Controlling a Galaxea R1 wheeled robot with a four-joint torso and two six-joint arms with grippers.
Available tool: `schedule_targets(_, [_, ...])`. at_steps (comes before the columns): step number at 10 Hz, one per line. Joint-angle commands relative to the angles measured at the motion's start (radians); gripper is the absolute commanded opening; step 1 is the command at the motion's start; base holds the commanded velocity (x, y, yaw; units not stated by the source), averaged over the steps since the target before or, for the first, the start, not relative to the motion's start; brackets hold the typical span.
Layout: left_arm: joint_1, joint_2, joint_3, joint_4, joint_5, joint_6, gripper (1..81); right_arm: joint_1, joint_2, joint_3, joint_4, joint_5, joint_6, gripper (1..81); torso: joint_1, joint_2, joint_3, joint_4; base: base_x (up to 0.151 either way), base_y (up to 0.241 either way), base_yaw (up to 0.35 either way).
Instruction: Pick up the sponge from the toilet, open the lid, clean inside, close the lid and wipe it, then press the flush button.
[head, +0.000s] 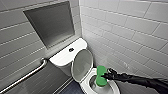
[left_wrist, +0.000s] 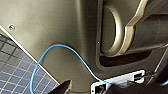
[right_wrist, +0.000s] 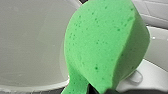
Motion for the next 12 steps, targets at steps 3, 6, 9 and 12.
schedule_targets(3, [0.027, -0.004, 0.008, -0.004, 0.083, 0.006, 81.1, 0.163, 0.022, -0.006, 0.002, -0.022, 0.001, 1.0, 0.11, -0.173, -0.062, 0.0, 0.0, 0.0, 0.0])
schedule_targets(6, [0.027, -0.004, 0.01, -0.004, 0.086, 0.004, 81.1, 0.181, 0.062, -0.049, 0.006, -0.022, 0.001, 1.0, 0.118, -0.186, -0.046, 0.0, 0.0, 0.0, 0.0])
schedule_targets(9, [0.029, -0.005, 0.008, -0.009, 0.089, 0.004, 81.1, 0.169, 0.144, -0.158, 0.006, -0.022, 0.001, 1.0, 0.145, -0.229, -0.046, 0.0, 0.0, 0.0, 0.0])
schedule_targets(12, [0.029, -0.005, 0.008, -0.004, 0.09, 0.003, 81.1, 0.169, 0.144, -0.165, 0.005, -0.022, 0.001, 1.0, 0.143, -0.227, -0.063, 0.0, 0.0, 0.0, 0.0])
